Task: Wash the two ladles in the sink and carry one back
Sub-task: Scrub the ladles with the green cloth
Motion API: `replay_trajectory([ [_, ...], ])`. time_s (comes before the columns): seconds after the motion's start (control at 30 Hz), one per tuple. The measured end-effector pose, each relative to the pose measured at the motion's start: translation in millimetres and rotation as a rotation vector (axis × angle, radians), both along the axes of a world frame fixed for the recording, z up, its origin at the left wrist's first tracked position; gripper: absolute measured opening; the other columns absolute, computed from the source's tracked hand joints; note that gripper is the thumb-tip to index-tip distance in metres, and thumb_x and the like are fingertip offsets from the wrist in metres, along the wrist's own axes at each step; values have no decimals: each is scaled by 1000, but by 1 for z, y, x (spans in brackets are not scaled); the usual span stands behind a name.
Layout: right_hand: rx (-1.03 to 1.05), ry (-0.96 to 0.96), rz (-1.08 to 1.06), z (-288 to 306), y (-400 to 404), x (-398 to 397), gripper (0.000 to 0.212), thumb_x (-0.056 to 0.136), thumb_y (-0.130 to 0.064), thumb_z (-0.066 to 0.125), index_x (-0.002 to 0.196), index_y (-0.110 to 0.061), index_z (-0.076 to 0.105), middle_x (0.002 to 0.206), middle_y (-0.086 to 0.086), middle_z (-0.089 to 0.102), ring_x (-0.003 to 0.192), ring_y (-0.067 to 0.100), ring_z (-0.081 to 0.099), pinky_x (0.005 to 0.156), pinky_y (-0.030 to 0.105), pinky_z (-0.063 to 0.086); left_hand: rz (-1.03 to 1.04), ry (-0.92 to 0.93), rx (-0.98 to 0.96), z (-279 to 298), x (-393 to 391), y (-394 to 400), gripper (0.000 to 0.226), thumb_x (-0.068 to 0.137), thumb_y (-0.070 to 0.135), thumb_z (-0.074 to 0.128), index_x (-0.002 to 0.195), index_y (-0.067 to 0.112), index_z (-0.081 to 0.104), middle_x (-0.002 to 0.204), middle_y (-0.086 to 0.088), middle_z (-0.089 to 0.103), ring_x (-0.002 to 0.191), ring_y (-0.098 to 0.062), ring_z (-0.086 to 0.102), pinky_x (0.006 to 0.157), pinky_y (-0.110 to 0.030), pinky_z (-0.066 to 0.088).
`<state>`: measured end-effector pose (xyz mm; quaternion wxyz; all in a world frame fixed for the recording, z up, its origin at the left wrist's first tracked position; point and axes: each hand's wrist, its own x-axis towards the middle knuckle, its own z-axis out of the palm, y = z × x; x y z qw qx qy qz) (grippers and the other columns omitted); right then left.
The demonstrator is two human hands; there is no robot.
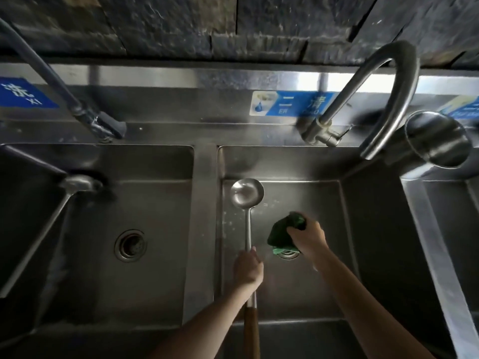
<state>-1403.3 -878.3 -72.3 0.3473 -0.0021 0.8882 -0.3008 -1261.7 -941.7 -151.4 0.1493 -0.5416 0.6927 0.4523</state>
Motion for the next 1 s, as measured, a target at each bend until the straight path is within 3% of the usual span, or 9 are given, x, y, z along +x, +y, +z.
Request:
replay_trajectory([
  [0.17,-18,-7,29,-17,3,-7,50,86,-11,63,130,-35,63,107,5,67,100,27,65,82,30,51,27,-34,-48,-25,-7,-6,56,105,37,28,101,-3,66,104,-21,71,97,-30,69,84,-39,55],
  [0.33,-70,-39,17,-31,7,-5,49,88,-12,66,129,-37,62,111,3,67,100,24,64,82,33,53,4,-53,-136,-36,-5,1,48,106,36,30,112,1,61,112,-17,66,104,-27,65,88,-34,53],
  [0.5,-127,-76,-11,-35,15,-5,49,89,-8,66,129,-36,62,105,-4,67,94,15,63,79,34,53,3,-53,-177,-52,6,2,47,105,41,29,108,4,59,103,-13,69,93,-26,68,80,-37,55],
  [0.67,-180,-98,-54,-20,19,-3,51,87,-2,64,127,-34,64,102,-2,69,91,13,65,73,32,54,11,-30,-190,-63,12,3,40,106,37,31,108,6,56,103,-12,70,93,-24,69,77,-32,55],
  [0.83,-254,-119,-61,15,17,3,45,91,0,60,120,-33,64,101,-1,68,90,11,62,66,29,48,50,-77,-163,-62,11,3,40,104,39,32,113,6,53,112,-14,68,100,-29,68,82,-39,55],
  [0.9,-295,-144,-105,31,17,5,42,92,2,58,117,-31,64,98,0,68,87,12,63,64,29,48,24,-161,-127,-49,7,5,42,103,37,37,127,3,45,128,-17,59,113,-30,61,90,-39,52],
  [1.0,-381,-189,-188,66,11,15,21,91,3,58,108,-5,68,87,9,71,83,25,67,75,38,55,-217,-144,-40,-8,15,8,73,101,35,40,152,-5,7,156,-27,22,142,-38,32,115,-43,33],
])
